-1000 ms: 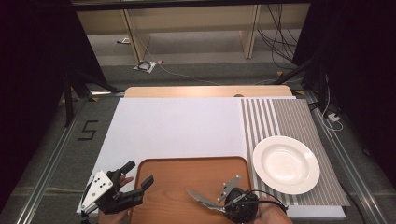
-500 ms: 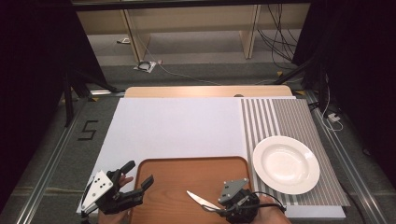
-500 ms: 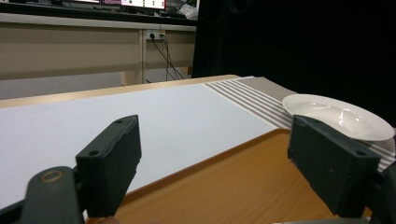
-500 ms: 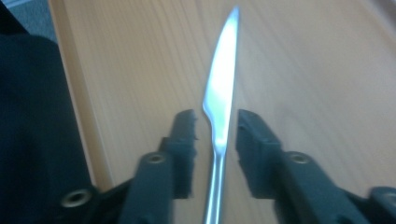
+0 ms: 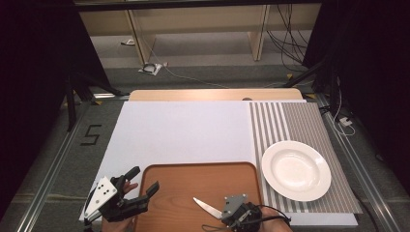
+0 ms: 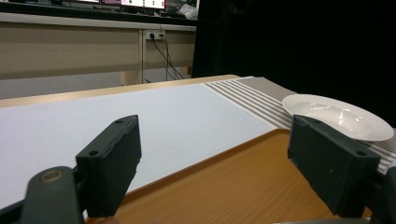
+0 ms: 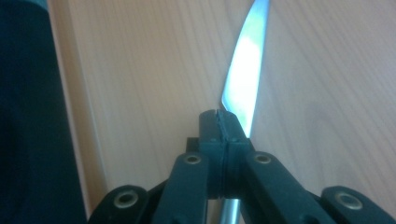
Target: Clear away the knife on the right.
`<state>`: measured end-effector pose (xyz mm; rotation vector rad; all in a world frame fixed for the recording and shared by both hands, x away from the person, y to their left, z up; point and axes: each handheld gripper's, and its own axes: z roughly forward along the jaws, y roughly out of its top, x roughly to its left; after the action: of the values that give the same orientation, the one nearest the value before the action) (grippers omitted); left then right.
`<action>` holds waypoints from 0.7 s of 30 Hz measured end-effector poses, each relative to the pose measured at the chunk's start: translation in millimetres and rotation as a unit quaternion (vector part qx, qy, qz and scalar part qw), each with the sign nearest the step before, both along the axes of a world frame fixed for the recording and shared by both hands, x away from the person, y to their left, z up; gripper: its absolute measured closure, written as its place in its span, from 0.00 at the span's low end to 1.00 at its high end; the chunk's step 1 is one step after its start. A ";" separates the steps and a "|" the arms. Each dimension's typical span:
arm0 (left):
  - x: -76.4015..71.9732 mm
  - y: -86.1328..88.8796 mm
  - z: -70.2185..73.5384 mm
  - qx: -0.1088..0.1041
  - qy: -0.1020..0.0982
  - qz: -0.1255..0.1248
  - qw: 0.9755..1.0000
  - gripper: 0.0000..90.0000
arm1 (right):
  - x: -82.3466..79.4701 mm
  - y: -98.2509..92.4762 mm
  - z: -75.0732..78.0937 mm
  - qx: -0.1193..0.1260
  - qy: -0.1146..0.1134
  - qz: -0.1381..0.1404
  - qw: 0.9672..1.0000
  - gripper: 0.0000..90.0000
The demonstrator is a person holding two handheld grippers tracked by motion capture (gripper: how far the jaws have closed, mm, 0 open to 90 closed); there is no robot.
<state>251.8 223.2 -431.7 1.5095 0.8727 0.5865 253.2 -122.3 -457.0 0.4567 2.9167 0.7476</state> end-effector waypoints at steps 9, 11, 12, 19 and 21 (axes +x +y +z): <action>0.2 -0.2 -0.2 0.000 0.001 -0.001 1.000 0.19 | -0.7 0.9 -4.3 -0.024 -0.010 0.002 1.000 1.00; 0.2 -0.3 -0.3 -0.001 0.001 -0.001 1.000 0.19 | -0.8 0.8 -4.8 -0.027 -0.011 0.001 1.000 1.00; 0.1 -0.5 -0.3 -0.001 0.001 0.000 1.000 0.19 | -0.7 0.7 -4.7 -0.028 -0.011 0.000 1.000 1.00; 0.4 0.5 -0.4 -0.001 0.003 0.000 1.000 0.19 | 2.0 -2.8 -5.0 -0.032 -0.018 -0.008 0.999 1.00; 0.7 0.5 -0.5 0.000 0.004 0.000 1.000 0.19 | 3.3 -4.5 -4.8 -0.035 -0.020 -0.013 0.999 1.00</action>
<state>252.5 223.8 -432.2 1.5120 0.8784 0.5811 256.5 -126.8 -461.8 0.4673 2.8833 0.6413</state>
